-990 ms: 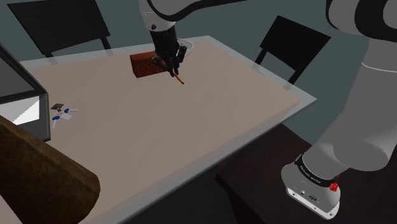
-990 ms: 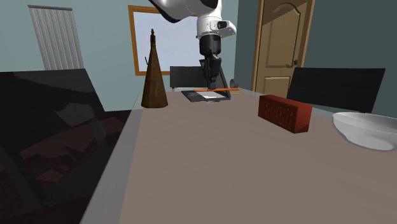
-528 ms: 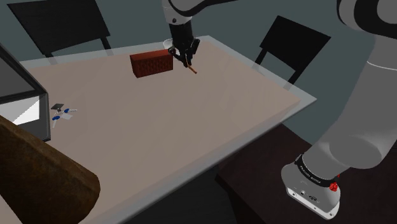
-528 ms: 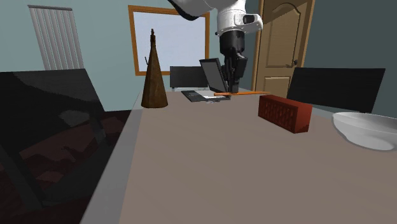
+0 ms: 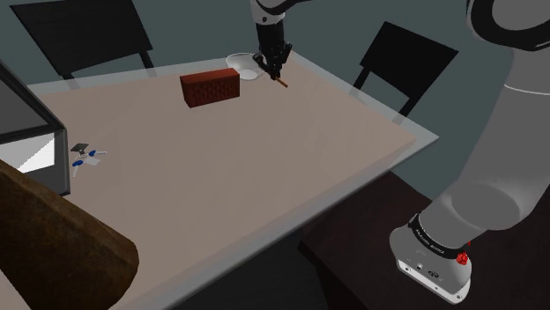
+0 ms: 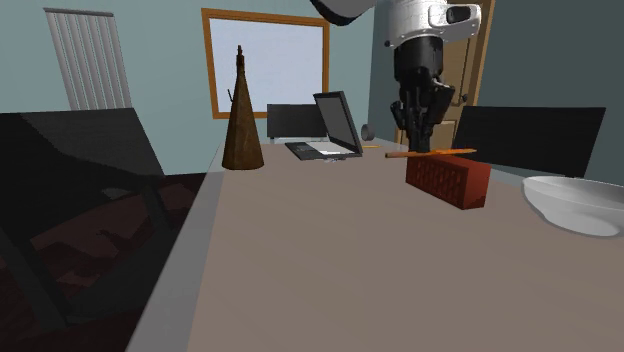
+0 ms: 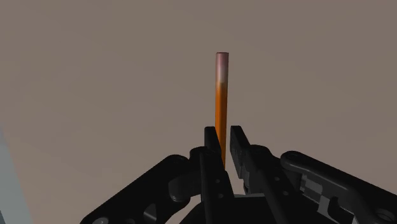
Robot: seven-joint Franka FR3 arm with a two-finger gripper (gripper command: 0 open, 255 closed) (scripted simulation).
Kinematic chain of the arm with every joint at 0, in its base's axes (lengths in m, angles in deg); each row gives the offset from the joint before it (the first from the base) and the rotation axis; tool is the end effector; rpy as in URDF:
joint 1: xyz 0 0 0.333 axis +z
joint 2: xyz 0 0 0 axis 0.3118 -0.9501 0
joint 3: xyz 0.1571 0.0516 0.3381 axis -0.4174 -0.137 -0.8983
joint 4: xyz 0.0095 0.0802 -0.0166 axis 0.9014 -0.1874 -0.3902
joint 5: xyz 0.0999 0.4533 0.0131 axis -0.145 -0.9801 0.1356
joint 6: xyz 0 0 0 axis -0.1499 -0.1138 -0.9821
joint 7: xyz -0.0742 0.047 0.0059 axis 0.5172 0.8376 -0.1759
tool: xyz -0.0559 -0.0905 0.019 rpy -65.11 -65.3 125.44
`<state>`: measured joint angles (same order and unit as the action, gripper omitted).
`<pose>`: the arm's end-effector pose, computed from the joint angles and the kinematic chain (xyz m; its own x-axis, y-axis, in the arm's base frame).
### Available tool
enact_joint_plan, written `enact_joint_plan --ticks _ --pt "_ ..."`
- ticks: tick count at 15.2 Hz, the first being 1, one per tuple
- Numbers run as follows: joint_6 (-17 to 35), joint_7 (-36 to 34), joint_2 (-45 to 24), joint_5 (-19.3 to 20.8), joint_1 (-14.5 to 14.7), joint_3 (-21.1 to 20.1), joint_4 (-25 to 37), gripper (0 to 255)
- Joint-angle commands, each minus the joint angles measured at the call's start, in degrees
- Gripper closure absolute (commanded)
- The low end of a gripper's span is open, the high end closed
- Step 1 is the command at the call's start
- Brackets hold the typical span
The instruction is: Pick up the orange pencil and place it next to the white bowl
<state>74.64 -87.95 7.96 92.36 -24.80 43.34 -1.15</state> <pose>0.7243 0.1014 0.5203 0.9873 -0.1575 -0.0191 -0.1490 -0.9620 0.2290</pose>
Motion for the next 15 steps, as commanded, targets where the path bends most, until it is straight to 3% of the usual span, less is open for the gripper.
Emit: enact_joint_plan --ticks 1,10,15 --pt "0.22 2.42 -0.51 0.15 -1.47 0.86 0.86 255" --pt "-0.81 12.53 -7.73 1.45 -6.88 4.48 11.42 255" --pt "2.83 11.65 -7.83 1.66 -7.21 4.55 7.75 255"
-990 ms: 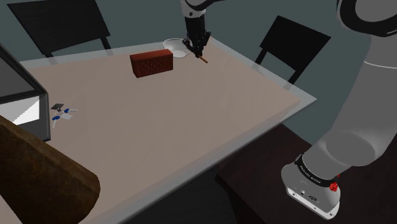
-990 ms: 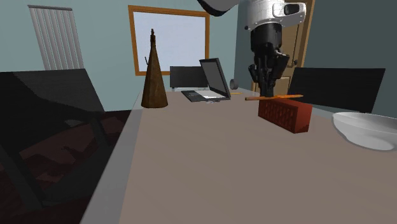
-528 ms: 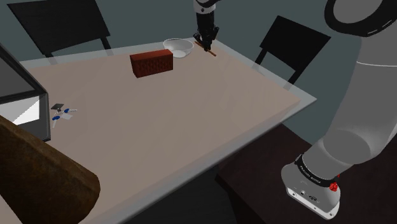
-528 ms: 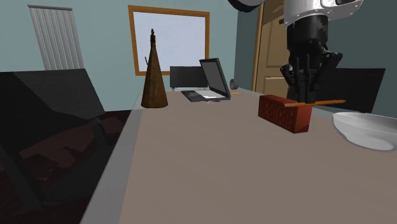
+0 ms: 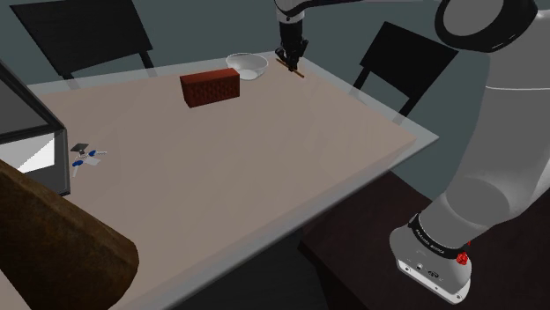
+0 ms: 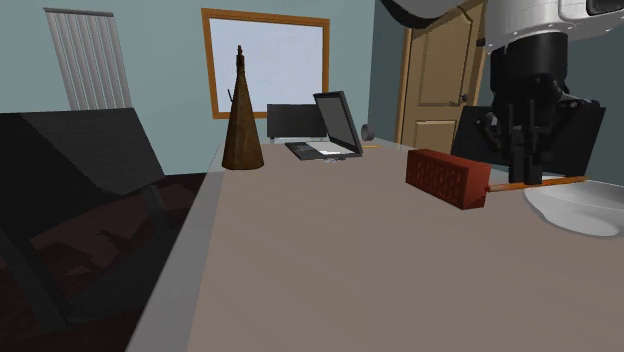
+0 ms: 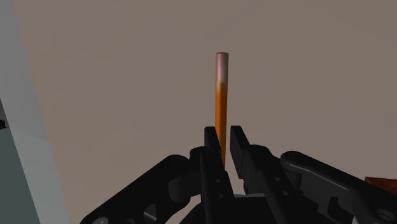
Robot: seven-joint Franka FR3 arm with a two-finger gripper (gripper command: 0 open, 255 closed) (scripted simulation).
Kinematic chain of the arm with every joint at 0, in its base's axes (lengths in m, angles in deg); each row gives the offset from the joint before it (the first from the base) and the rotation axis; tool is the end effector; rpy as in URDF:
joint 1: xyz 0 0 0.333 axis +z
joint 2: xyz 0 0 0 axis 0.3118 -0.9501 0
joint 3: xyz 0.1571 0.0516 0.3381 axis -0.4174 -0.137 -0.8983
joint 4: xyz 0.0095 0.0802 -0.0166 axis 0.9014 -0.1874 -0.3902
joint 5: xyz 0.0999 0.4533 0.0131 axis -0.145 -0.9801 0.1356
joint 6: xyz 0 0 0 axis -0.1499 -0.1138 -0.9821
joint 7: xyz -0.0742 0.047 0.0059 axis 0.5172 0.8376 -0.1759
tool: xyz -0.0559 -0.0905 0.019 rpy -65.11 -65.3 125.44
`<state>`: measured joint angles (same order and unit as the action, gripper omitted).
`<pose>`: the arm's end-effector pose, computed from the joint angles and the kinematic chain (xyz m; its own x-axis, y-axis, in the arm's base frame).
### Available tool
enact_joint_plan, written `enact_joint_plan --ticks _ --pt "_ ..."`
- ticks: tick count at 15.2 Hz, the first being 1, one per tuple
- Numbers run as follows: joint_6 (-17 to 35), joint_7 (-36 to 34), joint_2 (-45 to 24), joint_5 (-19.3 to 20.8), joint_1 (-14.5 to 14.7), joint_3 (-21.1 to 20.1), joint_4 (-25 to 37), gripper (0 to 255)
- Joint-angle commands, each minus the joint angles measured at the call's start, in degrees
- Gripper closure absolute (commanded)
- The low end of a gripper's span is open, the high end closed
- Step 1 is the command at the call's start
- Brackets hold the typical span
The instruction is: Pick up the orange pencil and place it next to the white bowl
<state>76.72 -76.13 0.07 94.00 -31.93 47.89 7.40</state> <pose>0.7801 -0.0551 0.4975 0.9875 -0.1565 -0.0197 -0.1479 -0.9620 0.2294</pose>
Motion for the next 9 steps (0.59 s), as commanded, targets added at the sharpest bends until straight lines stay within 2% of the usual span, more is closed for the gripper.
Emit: enact_joint_plan --ticks 1,9 --pt "1.45 -0.35 0.0 0.09 -0.12 0.02 -1.47 255" --pt "6.85 -1.78 -1.0 0.74 -0.4 0.27 -6.07 255"
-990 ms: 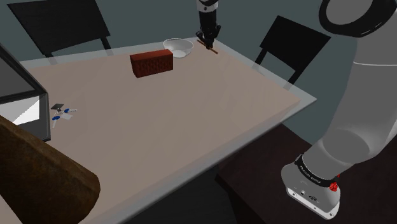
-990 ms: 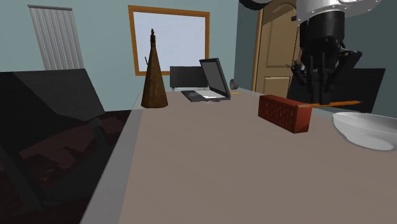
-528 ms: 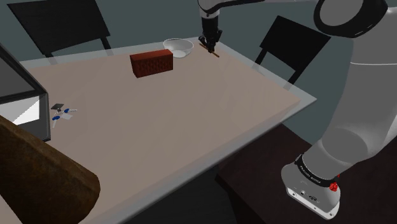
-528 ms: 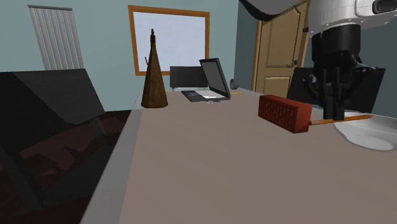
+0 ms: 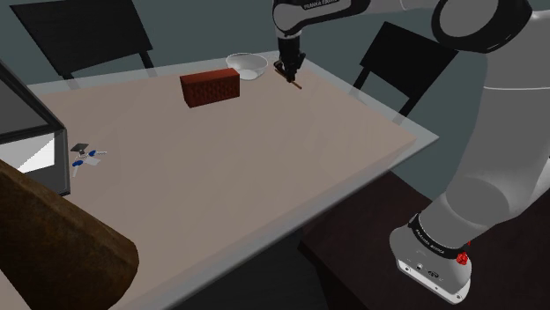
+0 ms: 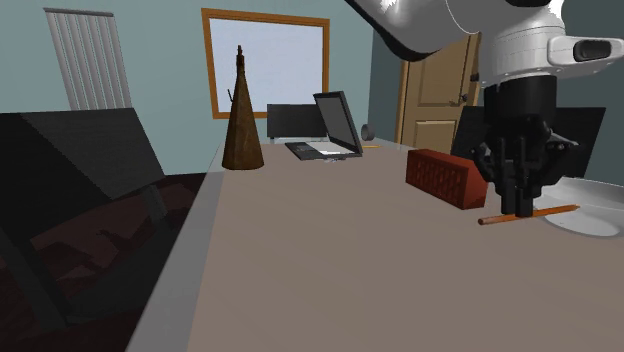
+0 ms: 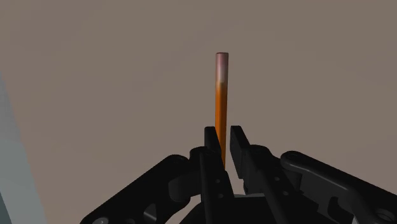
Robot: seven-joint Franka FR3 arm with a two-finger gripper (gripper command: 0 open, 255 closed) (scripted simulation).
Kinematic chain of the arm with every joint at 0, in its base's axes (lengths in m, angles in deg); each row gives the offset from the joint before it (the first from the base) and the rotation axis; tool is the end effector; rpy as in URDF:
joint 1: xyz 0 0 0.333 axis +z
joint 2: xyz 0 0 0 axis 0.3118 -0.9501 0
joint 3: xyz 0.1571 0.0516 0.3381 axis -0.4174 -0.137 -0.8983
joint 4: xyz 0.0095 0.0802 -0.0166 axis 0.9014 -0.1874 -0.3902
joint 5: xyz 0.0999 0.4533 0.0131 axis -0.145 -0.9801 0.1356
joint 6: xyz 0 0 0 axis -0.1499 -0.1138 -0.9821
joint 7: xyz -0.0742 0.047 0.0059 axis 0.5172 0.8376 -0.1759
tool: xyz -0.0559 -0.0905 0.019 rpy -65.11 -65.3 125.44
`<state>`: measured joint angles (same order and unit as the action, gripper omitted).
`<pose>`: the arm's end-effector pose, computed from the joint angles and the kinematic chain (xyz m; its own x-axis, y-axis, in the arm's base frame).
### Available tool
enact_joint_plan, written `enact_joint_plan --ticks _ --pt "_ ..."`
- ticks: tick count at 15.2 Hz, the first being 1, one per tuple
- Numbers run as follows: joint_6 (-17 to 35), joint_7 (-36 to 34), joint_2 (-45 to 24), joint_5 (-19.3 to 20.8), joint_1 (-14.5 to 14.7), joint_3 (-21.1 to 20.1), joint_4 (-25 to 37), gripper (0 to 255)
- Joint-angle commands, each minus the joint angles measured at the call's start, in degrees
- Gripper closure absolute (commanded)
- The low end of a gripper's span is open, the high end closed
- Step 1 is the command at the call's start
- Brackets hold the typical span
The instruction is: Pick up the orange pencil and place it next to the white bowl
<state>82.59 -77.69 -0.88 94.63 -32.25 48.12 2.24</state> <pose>0.7790 -0.0550 0.4441 0.9875 -0.1565 -0.0198 -0.1479 -0.9621 0.2292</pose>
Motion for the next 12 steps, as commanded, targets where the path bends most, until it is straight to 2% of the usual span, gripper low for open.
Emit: enact_joint_plan --ticks 1,10,12 --pt "1.63 -0.4 -0.24 0.21 -0.11 0.08 -1.41 255" --pt "7.65 -2.23 -2.6 1.41 -0.15 0.58 -5.36 255" --pt "7.65 -2.23 -2.6 1.41 -0.15 0.58 -5.37 255"
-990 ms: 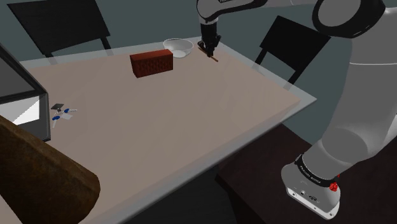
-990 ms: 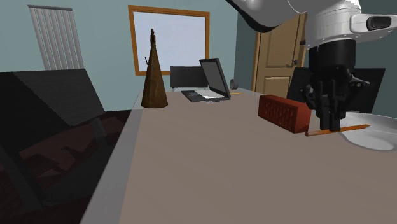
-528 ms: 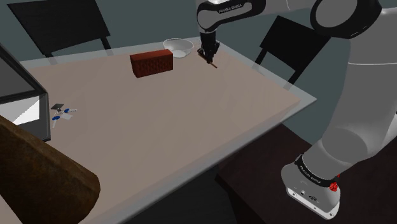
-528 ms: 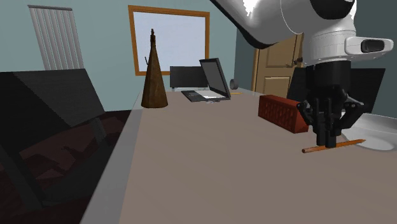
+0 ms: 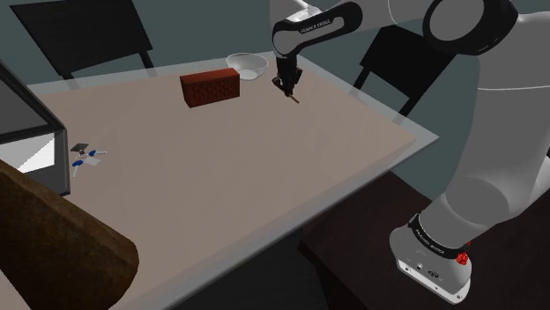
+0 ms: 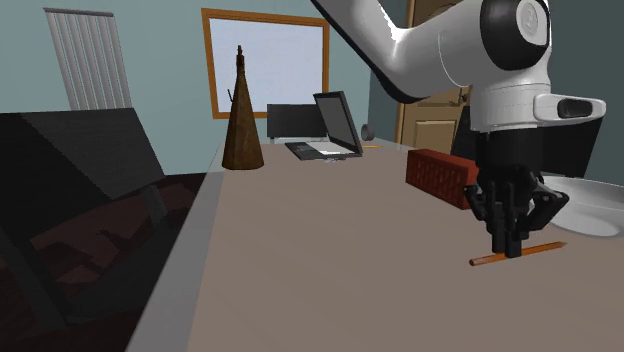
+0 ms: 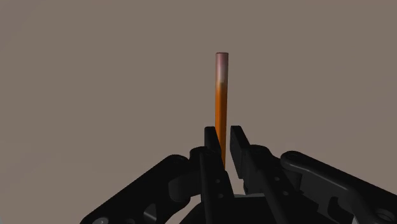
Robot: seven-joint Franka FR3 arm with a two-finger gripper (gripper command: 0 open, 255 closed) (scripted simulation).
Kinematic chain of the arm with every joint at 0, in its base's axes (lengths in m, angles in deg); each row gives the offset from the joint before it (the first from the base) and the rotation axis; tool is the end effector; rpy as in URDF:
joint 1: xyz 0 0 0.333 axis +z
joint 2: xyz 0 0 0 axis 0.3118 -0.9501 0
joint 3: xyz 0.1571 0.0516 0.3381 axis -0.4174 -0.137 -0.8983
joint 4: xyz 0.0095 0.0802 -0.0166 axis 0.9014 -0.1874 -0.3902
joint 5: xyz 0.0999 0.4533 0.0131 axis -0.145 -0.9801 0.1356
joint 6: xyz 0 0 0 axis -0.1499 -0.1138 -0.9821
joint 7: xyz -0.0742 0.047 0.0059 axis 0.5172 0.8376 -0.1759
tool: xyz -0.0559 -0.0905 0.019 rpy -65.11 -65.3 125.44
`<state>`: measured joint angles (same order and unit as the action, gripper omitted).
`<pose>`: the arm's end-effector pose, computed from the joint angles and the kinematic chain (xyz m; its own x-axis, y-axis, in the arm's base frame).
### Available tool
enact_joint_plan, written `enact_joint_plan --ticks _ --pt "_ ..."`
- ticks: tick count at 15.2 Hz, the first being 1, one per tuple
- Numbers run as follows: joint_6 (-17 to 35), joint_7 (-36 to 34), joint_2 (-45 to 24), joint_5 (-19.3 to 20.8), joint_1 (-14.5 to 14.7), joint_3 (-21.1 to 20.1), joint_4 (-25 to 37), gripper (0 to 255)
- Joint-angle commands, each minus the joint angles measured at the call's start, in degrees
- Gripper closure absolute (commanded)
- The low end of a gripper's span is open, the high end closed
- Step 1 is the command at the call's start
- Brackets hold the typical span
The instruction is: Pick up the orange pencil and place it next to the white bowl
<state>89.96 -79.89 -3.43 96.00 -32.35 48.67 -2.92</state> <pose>0.7769 -0.0551 0.3718 0.9875 -0.1562 -0.0197 -0.1477 -0.9621 0.2292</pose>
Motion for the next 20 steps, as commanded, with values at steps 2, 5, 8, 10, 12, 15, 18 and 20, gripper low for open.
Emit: enact_joint_plan --ticks 2,5,8,10,12,15,18,20 --pt "0.28 -0.04 -0.05 0.05 -0.04 0.03 -0.19 255" --pt "0.28 -0.04 -0.05 0.05 -0.04 0.03 -0.19 255" --pt "0.28 -0.04 -0.05 0.05 -0.04 0.03 -0.19 0" --pt "0.28 -0.04 -0.05 0.05 -0.04 0.03 -0.19 0" --pt "0.28 -0.04 -0.05 0.05 -0.04 0.03 -0.19 0" --pt "-4.58 0.61 1.42 -0.81 0.64 -0.54 3.22 0" --pt "-5.91 0.77 1.7 -1.0 0.84 -0.67 4.26 0" --pt "-5.91 0.77 1.7 -0.99 0.85 -0.67 4.27 0"
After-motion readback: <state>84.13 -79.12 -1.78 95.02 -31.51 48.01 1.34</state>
